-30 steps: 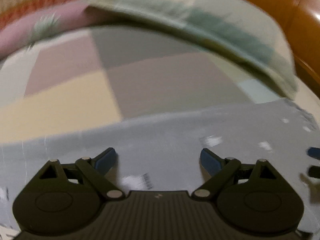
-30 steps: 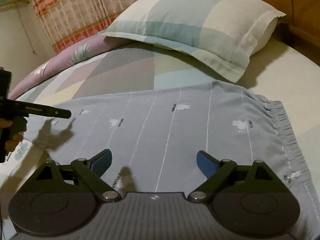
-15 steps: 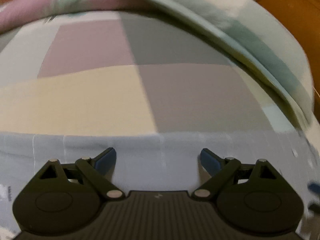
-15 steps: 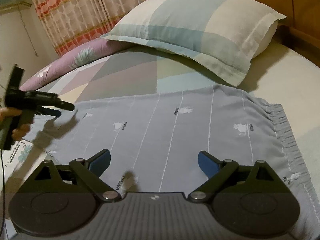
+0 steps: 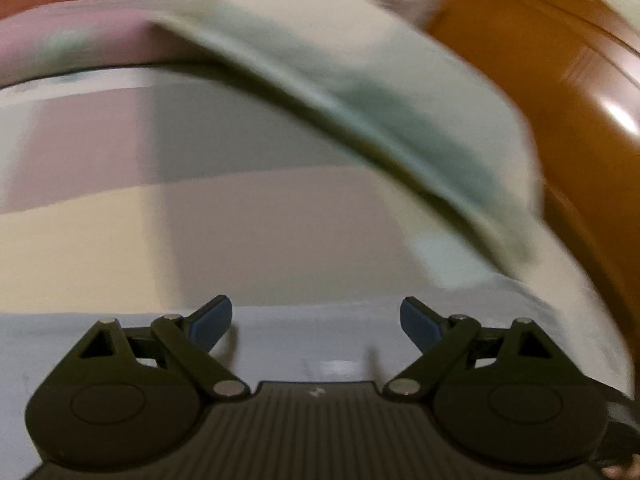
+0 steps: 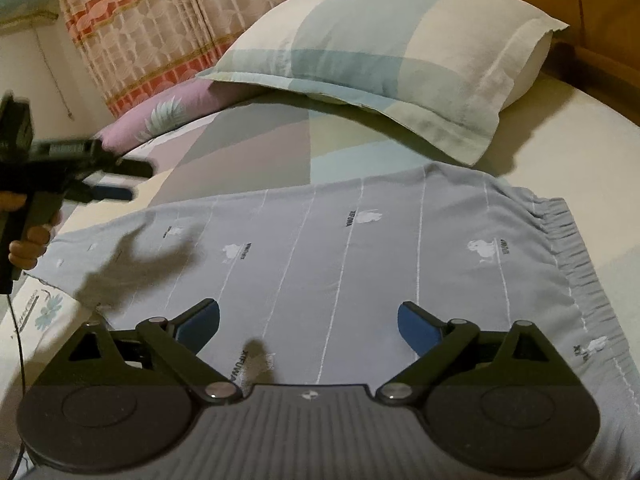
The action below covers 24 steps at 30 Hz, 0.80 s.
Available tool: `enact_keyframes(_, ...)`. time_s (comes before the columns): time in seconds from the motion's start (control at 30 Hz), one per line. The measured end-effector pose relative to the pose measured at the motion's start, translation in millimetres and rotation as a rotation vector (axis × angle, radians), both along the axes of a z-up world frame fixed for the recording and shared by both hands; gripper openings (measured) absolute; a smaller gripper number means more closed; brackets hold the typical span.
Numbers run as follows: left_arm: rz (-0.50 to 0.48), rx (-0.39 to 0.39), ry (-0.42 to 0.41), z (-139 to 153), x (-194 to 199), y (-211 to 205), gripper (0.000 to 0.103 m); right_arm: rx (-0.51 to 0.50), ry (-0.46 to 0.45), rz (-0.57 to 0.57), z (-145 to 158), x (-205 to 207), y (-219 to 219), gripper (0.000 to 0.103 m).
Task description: Fold clothes
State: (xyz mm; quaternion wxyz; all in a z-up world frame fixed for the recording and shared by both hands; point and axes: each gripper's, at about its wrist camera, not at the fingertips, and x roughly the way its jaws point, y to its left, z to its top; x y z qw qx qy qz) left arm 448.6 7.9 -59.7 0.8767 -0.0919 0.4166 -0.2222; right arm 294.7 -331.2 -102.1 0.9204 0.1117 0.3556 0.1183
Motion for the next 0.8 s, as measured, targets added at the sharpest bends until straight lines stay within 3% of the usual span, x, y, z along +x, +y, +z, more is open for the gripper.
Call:
enact_keyframes(0.1,-0.058,0.045,0.020,-15.9,7.0,-36.4,0.092,-0.018,-0.003,0.003,-0.3,-0.3,1.3,0.098)
enact_keyframes(0.17,-0.029,0.111,0.057,-30.9,12.0,-39.9,0.090,-0.022,-0.004,0.003,0.3,-0.5,0.3,0.098)
enact_keyframes(0.3,0.071,0.246,0.023,-26.2,1.2,-16.7,0.088,-0.035,-0.012,-0.016,2.7,-1.8,-4.7,0.098)
enact_keyframes(0.4,0.083,0.252,-0.006,-8.8,-23.0,1.9,0.088,-0.026,-0.016,-0.011,5.3,-3.8,-3.9,0.098)
enact_keyframes(0.53,0.041,0.322,-0.059,-2.1,-58.5,-0.9,0.089,-0.066,-0.028,0.037,8.8,-8.6,11.9,0.098)
enact_keyframes(0.6,-0.009,0.328,-0.046,-5.9,-71.2,-9.5,0.089,-0.083,-0.024,0.050,8.5,-9.4,17.6,0.098)
enact_keyframes(0.67,-0.036,0.393,-0.056,-16.8,-80.2,-21.7,0.089,-0.096,-0.015,0.050,6.3,-9.1,21.4,0.098)
enact_keyframes(0.8,-0.010,0.406,0.000,-34.4,-78.6,-20.9,0.093,-0.211,0.001,0.077,-6.2,-7.2,41.4,0.103)
